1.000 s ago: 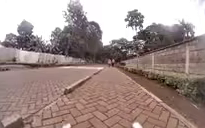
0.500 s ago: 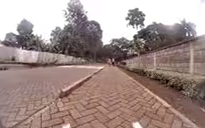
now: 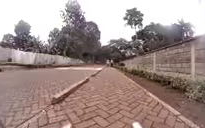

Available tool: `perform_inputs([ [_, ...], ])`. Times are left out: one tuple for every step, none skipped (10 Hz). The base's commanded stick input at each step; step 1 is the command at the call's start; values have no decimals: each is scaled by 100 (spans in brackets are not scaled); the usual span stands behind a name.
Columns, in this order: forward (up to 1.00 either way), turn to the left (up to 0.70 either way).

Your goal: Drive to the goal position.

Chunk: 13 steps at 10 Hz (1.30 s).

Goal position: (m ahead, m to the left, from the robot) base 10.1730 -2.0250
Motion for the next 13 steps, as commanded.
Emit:
perform_inputs([
  [50, 0],
  [50, 0],
  [50, 0],
  [50, 0],
  [50, 0],
  [50, 0],
  [50, 0],
  [50, 0],
  [50, 0],
  [50, 0],
  [50, 0],
  [50, 0],
  [50, 0],
])
